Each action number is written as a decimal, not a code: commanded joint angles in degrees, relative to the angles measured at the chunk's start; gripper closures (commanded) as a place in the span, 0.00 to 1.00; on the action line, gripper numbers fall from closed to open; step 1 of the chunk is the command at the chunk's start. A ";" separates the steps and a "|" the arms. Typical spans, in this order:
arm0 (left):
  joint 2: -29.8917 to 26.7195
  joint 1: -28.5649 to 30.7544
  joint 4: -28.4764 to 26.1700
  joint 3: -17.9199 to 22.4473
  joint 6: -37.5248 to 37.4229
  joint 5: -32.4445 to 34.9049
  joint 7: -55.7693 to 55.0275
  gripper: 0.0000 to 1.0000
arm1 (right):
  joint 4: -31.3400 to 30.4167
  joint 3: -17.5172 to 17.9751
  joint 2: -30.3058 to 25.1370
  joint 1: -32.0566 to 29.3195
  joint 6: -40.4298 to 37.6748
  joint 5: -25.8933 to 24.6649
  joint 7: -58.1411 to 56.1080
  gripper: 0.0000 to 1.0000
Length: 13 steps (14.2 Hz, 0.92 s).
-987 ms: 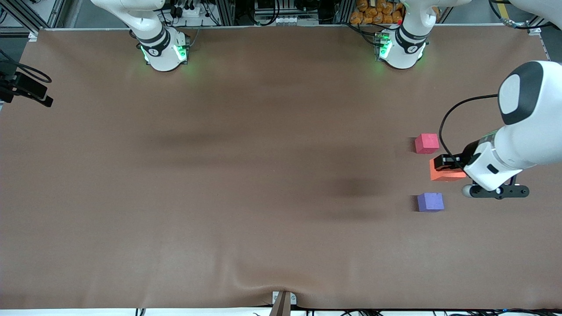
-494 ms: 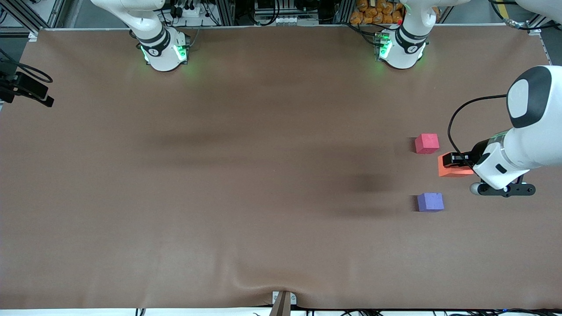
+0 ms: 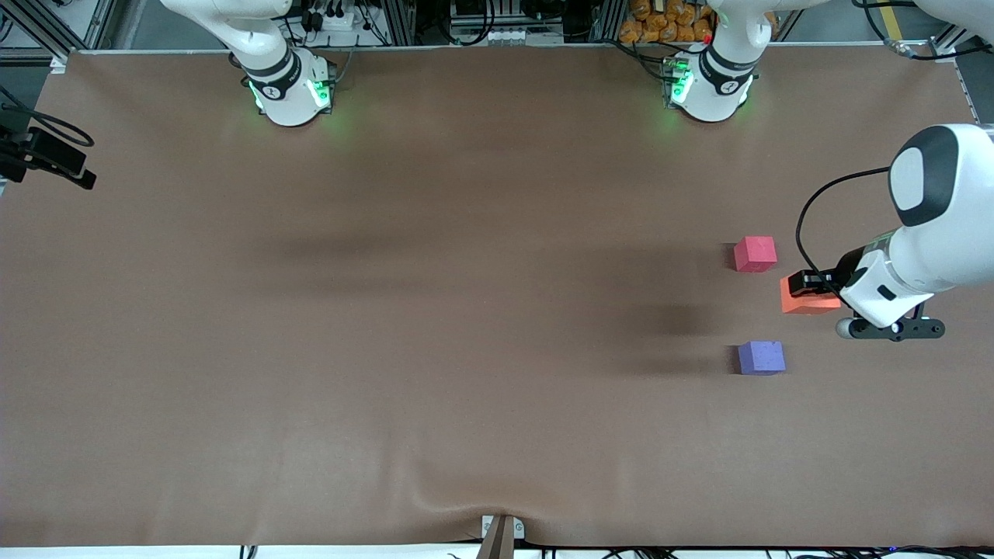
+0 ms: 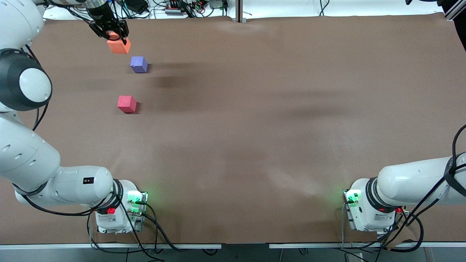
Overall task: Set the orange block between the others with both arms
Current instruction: 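Carry the orange cube into the gap between pink and purple cubes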
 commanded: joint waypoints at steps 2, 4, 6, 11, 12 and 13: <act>-4.73 1.24 -12.06 -0.63 8.95 0.83 1.31 0.93 | 0.20 -0.19 0.01 0.75 0.06 -0.35 0.75 0.00; -4.38 1.85 -13.91 -0.63 12.29 0.83 1.39 0.92 | 0.20 -0.11 0.01 0.83 -0.03 -0.35 0.75 0.00; -2.98 2.21 -15.50 -0.63 16.34 0.83 1.48 0.92 | 0.20 -0.19 0.01 0.75 0.06 -0.35 0.75 0.00; 0.63 2.30 -19.80 -0.63 25.21 0.83 3.51 0.91 | 0.20 -0.19 0.01 0.75 0.06 -0.44 0.66 0.00; 0.81 2.30 -21.12 -0.63 27.15 0.83 3.85 0.91 | 0.20 -0.19 0.01 0.66 0.06 -0.53 0.66 0.00; 1.50 2.30 -21.74 -0.54 28.47 0.83 4.47 0.91 | 0.20 -0.19 0.01 0.66 0.06 -0.70 0.66 0.00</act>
